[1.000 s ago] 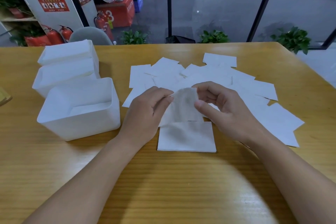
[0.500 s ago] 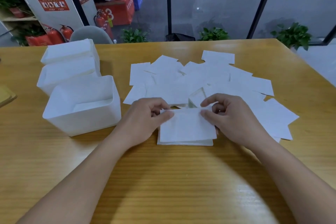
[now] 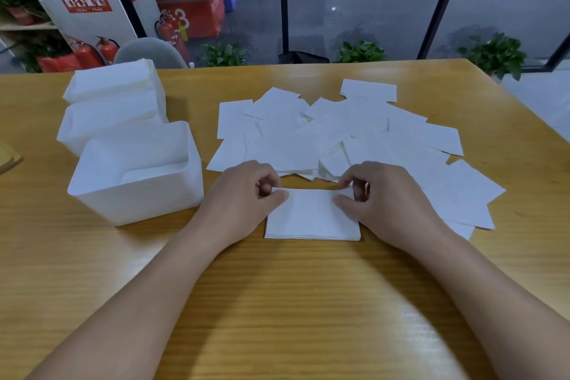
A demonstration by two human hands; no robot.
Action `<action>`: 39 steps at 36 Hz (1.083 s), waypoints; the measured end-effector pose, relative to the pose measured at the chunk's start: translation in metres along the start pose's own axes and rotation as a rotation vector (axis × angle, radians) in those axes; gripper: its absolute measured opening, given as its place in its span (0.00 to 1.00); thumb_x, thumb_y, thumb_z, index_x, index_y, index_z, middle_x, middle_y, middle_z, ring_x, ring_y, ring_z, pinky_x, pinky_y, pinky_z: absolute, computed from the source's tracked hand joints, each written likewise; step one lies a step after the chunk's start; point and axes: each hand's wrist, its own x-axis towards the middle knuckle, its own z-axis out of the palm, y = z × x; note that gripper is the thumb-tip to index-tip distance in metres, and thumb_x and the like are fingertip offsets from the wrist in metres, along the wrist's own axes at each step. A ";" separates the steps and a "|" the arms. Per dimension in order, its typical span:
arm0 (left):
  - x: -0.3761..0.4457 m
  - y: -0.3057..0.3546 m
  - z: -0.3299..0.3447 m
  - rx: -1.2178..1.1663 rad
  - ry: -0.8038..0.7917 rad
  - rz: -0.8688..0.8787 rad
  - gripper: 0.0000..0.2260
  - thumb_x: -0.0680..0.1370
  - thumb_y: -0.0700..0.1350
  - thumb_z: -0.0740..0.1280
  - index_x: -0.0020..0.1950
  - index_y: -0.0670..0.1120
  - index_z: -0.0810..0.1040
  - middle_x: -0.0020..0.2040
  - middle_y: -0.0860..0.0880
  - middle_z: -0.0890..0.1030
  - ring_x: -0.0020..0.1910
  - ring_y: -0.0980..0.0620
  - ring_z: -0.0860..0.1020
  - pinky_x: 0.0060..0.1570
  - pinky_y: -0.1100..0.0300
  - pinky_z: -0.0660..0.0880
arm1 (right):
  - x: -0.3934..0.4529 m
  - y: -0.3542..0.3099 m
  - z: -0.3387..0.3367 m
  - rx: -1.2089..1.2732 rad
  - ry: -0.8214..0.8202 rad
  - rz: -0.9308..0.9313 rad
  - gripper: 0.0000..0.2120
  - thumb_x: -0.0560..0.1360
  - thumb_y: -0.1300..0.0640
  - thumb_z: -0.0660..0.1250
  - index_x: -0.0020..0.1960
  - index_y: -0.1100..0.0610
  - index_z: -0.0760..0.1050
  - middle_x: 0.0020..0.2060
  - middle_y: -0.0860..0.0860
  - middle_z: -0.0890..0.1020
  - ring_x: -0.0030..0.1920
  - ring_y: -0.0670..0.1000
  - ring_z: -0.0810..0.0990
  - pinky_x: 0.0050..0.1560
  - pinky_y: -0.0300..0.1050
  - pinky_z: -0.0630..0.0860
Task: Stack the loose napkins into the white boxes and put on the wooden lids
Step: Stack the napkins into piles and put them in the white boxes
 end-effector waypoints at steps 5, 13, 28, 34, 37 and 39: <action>0.003 -0.002 0.001 -0.025 0.058 0.022 0.04 0.80 0.56 0.76 0.53 0.59 0.84 0.47 0.58 0.80 0.42 0.56 0.77 0.45 0.54 0.80 | 0.019 -0.004 0.008 -0.063 0.120 -0.095 0.10 0.76 0.46 0.77 0.56 0.45 0.84 0.48 0.40 0.77 0.41 0.39 0.75 0.39 0.42 0.70; 0.005 -0.006 0.001 -0.116 0.126 0.010 0.02 0.81 0.51 0.76 0.50 0.59 0.85 0.44 0.57 0.82 0.43 0.53 0.79 0.44 0.60 0.78 | 0.053 -0.023 0.034 -0.207 0.138 -0.214 0.07 0.79 0.57 0.74 0.57 0.51 0.86 0.49 0.44 0.76 0.48 0.49 0.77 0.42 0.54 0.79; 0.013 -0.014 -0.003 -0.209 0.244 -0.018 0.17 0.90 0.59 0.56 0.72 0.56 0.79 0.65 0.63 0.78 0.65 0.65 0.75 0.60 0.63 0.74 | 0.017 -0.021 0.001 0.470 0.047 -0.164 0.06 0.82 0.64 0.71 0.52 0.55 0.84 0.58 0.44 0.88 0.62 0.46 0.86 0.63 0.39 0.80; 0.007 -0.007 -0.008 -0.378 0.213 -0.017 0.24 0.86 0.69 0.55 0.69 0.58 0.82 0.66 0.64 0.81 0.69 0.62 0.77 0.70 0.49 0.77 | 0.017 -0.028 0.000 0.594 0.079 -0.130 0.05 0.82 0.64 0.72 0.50 0.58 0.85 0.54 0.48 0.89 0.57 0.50 0.88 0.59 0.45 0.83; 0.002 0.004 -0.014 -0.408 0.124 0.082 0.17 0.86 0.62 0.63 0.69 0.57 0.83 0.64 0.61 0.84 0.68 0.59 0.79 0.66 0.61 0.73 | 0.017 -0.031 -0.002 0.665 0.131 -0.092 0.04 0.83 0.64 0.71 0.50 0.60 0.84 0.46 0.52 0.89 0.48 0.55 0.89 0.51 0.55 0.85; 0.000 0.008 -0.013 -0.422 0.098 0.129 0.15 0.84 0.59 0.70 0.67 0.55 0.84 0.60 0.58 0.86 0.64 0.53 0.82 0.62 0.61 0.75 | 0.017 -0.032 -0.004 0.682 0.186 -0.076 0.04 0.83 0.64 0.71 0.49 0.62 0.83 0.42 0.54 0.88 0.43 0.56 0.89 0.45 0.58 0.85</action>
